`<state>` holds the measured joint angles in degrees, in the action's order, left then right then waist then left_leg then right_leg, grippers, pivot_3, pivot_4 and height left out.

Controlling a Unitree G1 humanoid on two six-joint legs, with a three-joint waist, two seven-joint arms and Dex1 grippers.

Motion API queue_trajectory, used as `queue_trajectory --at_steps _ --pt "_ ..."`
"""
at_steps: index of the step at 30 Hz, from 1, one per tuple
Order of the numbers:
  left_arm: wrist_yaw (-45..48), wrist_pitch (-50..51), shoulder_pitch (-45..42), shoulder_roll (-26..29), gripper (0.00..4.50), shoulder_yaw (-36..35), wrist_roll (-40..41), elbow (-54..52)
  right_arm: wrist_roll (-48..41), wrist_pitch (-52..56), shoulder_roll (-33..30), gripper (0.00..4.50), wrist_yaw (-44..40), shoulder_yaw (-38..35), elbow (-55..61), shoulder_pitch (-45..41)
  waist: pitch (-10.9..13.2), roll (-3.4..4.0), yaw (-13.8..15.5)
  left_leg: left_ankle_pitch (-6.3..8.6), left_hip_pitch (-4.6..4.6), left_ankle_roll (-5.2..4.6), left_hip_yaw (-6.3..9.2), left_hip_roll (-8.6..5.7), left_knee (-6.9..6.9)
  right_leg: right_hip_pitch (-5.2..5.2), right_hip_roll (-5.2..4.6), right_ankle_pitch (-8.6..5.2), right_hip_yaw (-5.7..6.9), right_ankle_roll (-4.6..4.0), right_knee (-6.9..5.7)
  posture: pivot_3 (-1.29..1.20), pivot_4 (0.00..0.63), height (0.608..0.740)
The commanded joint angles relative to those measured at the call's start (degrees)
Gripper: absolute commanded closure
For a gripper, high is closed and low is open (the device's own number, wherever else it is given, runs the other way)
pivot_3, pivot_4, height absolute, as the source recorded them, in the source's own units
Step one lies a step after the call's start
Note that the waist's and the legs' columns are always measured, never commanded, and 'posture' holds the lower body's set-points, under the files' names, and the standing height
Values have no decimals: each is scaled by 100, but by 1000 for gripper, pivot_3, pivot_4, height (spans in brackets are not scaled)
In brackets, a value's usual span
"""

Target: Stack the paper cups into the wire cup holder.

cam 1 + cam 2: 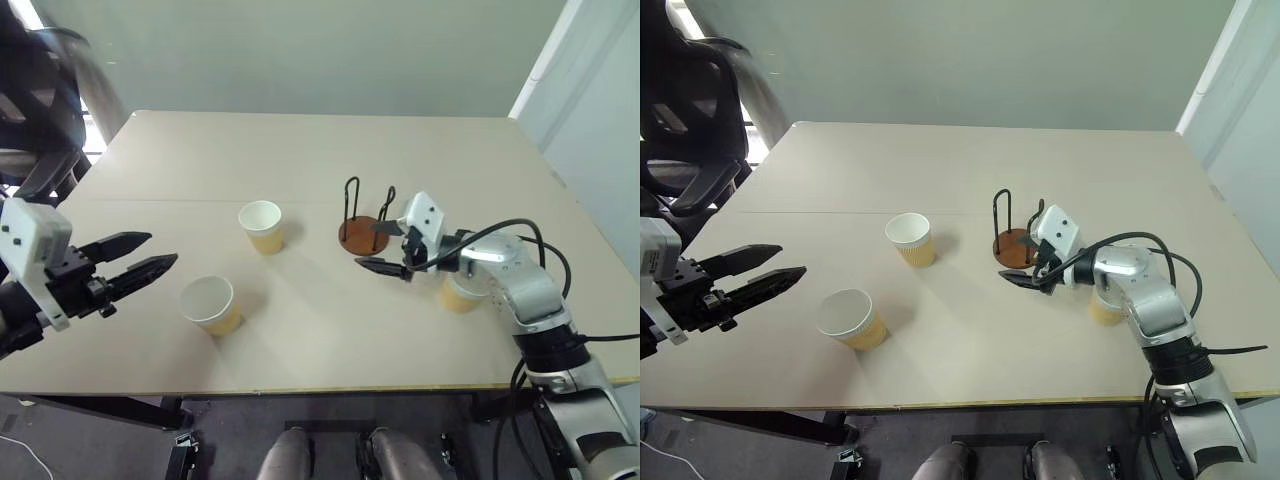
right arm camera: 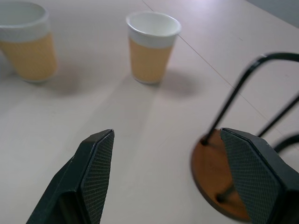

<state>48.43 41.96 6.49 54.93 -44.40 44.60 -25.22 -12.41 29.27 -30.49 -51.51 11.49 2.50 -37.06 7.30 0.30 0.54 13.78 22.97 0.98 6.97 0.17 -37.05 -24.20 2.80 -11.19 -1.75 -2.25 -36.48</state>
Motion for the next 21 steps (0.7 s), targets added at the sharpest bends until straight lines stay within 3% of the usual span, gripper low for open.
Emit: queue_trajectory --at_steps 1,13,21 --pt "-28 -42 25 -8 1779 -200 38 -198 65 14 -1 794 96 -65 94 -113 0 1 -1 0 0 0 0 0 1 -1 0 0 0 0 0 0 150 740" --pt "-149 -98 -26 -70 1779 -46 2 -242 529 191 353 794 610 107 -443 -513 0 1 1 0 -2 0 1 0 2 -1 0 0 1 0 -2 0 150 740" --pt "-173 -68 88 -111 1779 -161 9 -324 622 259 227 794 416 143 -443 -483 0 1 9 8 3 6 2 0 2 -2 0 0 2 1 8 0 150 740"
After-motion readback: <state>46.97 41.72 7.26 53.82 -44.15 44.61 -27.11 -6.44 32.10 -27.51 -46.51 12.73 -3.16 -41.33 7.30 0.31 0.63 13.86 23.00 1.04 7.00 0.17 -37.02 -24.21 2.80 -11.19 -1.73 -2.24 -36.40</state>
